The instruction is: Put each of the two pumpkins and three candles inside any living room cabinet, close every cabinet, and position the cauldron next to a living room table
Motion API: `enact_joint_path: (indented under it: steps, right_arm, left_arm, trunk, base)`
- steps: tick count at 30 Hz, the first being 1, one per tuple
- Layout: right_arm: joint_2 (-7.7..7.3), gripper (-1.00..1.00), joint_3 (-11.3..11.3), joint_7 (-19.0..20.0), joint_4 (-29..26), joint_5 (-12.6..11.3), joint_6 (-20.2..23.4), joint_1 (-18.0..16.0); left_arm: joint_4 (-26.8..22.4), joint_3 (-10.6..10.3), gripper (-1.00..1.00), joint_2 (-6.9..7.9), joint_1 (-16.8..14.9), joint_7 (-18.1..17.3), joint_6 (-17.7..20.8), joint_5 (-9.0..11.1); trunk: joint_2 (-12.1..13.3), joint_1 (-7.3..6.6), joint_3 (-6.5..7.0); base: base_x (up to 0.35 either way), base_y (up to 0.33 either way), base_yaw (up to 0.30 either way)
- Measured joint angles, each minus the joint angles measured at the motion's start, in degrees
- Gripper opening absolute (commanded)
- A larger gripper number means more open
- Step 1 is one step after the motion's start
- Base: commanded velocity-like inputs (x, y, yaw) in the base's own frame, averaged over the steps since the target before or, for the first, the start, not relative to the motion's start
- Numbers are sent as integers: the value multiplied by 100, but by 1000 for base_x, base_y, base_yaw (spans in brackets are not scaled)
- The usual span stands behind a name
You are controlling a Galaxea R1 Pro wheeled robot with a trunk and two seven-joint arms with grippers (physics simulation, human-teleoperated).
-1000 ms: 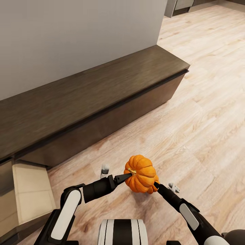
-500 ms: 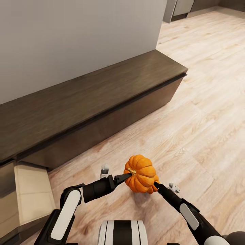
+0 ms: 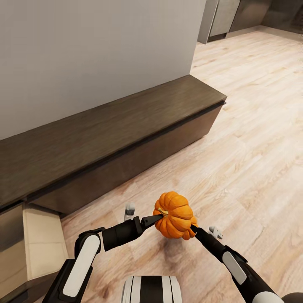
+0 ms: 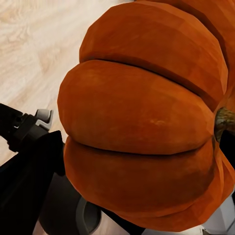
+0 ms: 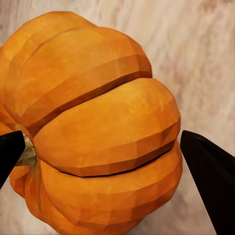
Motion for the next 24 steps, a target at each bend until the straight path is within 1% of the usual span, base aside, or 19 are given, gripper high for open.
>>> enact_joint_path:
  steps: [2, 13, 19, 24]
  right_arm:
    - [0, -100, -1, -18, -3, -1, 7, 0]
    - [-3, -100, -20, -73, -4, 5, 35, 1]
    - [-2, -100, -26, -72, -11, 0, 33, 1]
    - [-8, -100, -27, -66, -8, -2, 39, 0]
  left_arm:
    - [0, 0, -100, 0, 0, 0, 0, 0]
    - [0, 9, -100, 0, 0, 1, -12, -19]
    - [0, 9, -100, 7, 0, -3, -14, -26]
    - [0, 9, -100, 9, 0, -7, -13, -18]
  trunk:
    - [3, -5, 44]
    - [3, -5, 45]
    - [3, -2, 45]
    - [3, -4, 45]
  base:
    - [0, 0, 0]
    - [-2, 0, 0]
    - [-201, 8, 0]
    - [-61, 5, 0]
